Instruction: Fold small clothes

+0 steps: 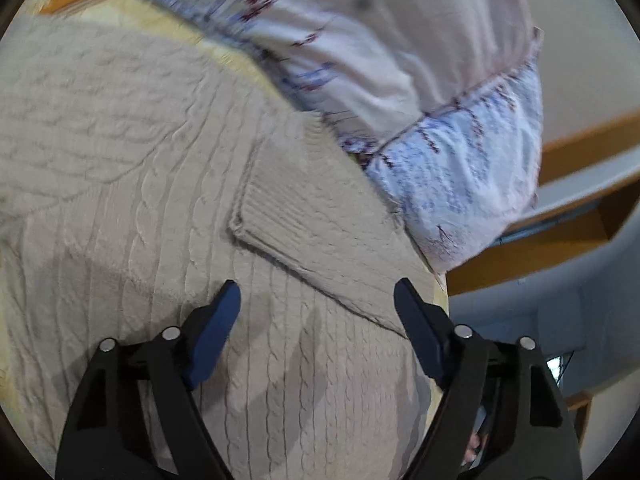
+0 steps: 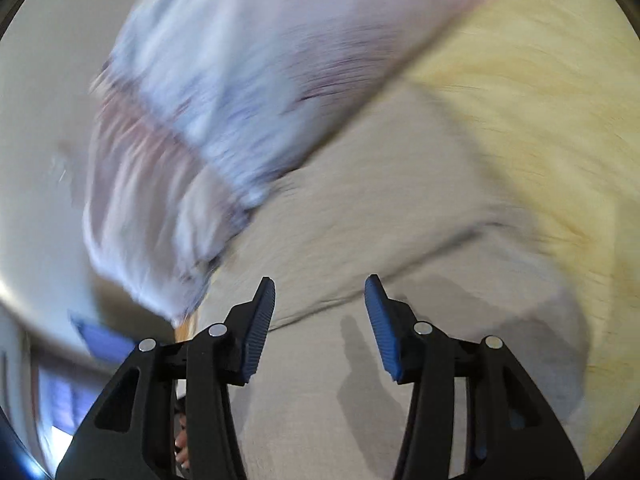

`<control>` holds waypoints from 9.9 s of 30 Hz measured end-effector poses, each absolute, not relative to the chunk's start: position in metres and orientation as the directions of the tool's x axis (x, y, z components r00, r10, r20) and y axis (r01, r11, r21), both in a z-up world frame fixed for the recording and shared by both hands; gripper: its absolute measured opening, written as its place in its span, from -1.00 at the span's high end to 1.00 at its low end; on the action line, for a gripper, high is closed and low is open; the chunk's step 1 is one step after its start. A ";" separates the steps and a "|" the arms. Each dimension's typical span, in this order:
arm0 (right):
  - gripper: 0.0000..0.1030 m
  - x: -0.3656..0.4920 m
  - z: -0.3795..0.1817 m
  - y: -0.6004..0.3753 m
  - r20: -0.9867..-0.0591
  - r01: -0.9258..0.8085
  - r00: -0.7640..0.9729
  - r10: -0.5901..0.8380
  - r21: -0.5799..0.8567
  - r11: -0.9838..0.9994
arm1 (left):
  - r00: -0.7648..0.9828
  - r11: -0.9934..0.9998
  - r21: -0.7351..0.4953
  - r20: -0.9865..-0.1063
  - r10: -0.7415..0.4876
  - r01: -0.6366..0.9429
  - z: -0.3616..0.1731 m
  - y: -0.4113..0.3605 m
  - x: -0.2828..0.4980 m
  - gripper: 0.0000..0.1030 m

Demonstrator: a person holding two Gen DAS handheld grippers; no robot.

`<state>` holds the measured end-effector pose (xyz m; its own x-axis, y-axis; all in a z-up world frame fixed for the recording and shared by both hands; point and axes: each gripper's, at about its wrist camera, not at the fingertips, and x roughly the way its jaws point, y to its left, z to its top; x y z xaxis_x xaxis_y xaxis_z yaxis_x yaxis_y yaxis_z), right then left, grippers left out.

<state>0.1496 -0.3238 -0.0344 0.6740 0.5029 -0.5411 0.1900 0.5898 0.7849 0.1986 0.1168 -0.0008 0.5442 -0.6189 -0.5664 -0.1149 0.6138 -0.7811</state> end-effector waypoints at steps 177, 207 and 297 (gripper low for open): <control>0.10 0.017 -0.056 -0.364 -0.548 0.034 0.583 0.600 0.754 0.656 | 0.537 0.741 -0.662 -0.587 -0.605 0.112 0.014 0.192 0.012 -0.24; 0.82 -0.023 -0.083 -0.323 -0.618 -0.128 0.296 0.728 0.730 0.671 | 0.302 0.561 -0.780 -0.484 -0.821 0.276 -0.024 0.143 -0.048 0.77; 0.52 0.169 -0.030 -0.334 -0.636 -0.002 0.724 0.267 0.386 0.923 | 0.582 0.831 -0.554 -0.660 -0.474 0.049 0.034 0.189 0.185 0.18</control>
<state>0.1695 -0.3341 -0.0304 0.7236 0.2675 -0.6363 -0.0021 0.9227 0.3855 0.1853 0.1887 0.0344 0.5822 -0.4743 -0.6604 0.0485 0.8311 -0.5541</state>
